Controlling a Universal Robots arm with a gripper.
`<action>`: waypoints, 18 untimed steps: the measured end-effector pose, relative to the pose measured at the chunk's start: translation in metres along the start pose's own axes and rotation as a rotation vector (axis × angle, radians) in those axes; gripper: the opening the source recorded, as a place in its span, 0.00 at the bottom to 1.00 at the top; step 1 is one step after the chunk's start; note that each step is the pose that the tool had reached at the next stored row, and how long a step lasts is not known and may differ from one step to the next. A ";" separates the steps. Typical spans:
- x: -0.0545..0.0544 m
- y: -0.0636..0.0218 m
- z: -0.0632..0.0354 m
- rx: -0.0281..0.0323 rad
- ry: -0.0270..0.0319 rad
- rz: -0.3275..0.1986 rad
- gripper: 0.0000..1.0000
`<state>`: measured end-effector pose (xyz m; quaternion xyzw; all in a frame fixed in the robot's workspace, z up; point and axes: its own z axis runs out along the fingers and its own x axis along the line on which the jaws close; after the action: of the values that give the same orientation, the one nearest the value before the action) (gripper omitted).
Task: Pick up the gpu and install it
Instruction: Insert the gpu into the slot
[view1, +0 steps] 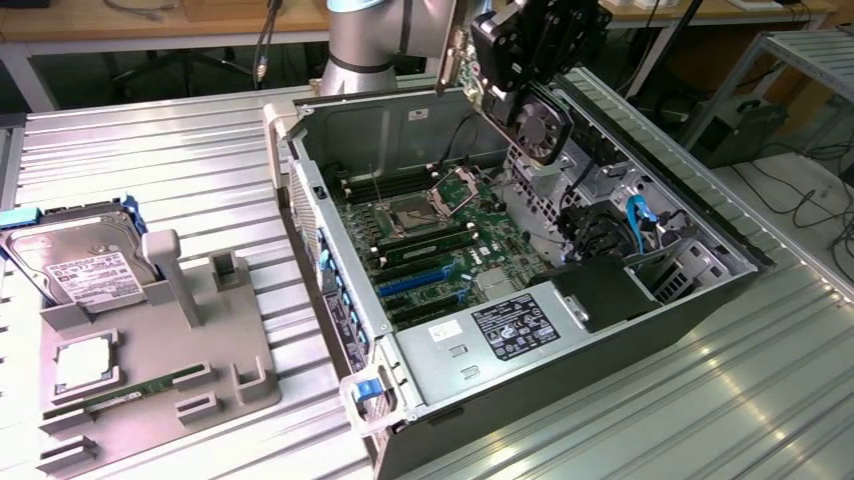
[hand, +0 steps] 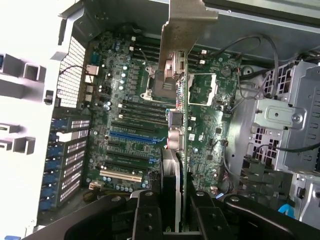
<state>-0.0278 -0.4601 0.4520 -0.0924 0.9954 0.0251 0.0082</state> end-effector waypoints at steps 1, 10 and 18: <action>0.000 0.0000 0.0000 -0.0001 0.0003 -0.007 0.28; 0.000 0.0000 0.0000 -0.0014 0.0036 -0.073 0.28; 0.000 0.0000 0.0000 -0.0027 0.0061 -0.126 0.28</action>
<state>-0.0278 -0.4601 0.4520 -0.1550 0.9876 0.0256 0.0066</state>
